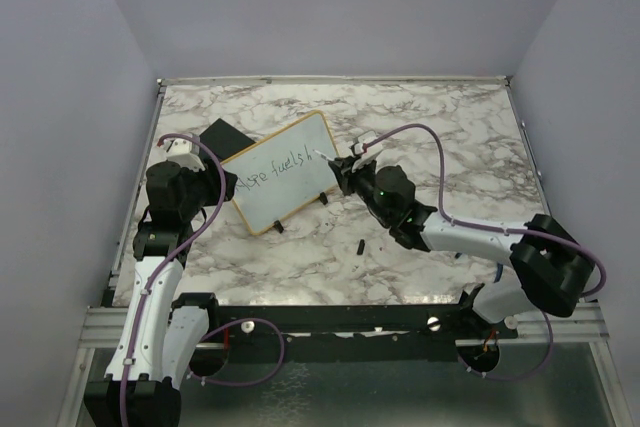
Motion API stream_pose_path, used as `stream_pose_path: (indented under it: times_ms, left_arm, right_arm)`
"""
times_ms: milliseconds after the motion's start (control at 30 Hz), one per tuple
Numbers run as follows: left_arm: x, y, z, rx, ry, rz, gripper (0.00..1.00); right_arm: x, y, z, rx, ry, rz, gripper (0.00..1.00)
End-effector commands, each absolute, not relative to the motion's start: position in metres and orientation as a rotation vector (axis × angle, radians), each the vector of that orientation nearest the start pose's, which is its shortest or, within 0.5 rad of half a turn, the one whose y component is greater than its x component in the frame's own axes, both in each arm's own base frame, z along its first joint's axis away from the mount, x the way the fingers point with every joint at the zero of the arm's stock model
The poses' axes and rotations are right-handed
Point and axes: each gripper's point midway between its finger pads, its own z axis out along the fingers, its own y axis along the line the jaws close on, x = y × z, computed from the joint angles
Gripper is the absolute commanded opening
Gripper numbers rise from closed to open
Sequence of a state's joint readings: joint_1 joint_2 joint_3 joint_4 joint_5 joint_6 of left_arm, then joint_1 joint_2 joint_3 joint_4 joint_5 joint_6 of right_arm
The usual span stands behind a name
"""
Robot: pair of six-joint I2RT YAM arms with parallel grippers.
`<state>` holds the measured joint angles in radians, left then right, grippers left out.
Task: Write a sentence on the whiteboard
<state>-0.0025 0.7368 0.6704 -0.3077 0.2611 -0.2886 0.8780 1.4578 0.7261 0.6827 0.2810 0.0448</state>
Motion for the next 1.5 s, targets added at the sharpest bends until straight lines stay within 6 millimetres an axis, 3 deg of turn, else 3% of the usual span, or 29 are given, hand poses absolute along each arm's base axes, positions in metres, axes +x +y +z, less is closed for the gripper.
stream_pose_path:
  times_ms: [0,467,1467]
  left_arm:
    - [0.282,-0.061,0.207,-0.094,1.950,-0.462,0.50]
    - [0.282,-0.061,0.205,-0.097,1.958,-0.460,0.50]
    - [0.283,-0.062,0.203,-0.092,1.967,-0.468,0.50]
  right_arm:
    - [0.322,0.312,0.205,-0.426,1.590,0.470,0.00]
    - [0.333,0.323,0.185,-0.456,1.616,0.439,0.01]
    - [0.342,0.334,0.181,-0.485,1.608,0.423,0.00]
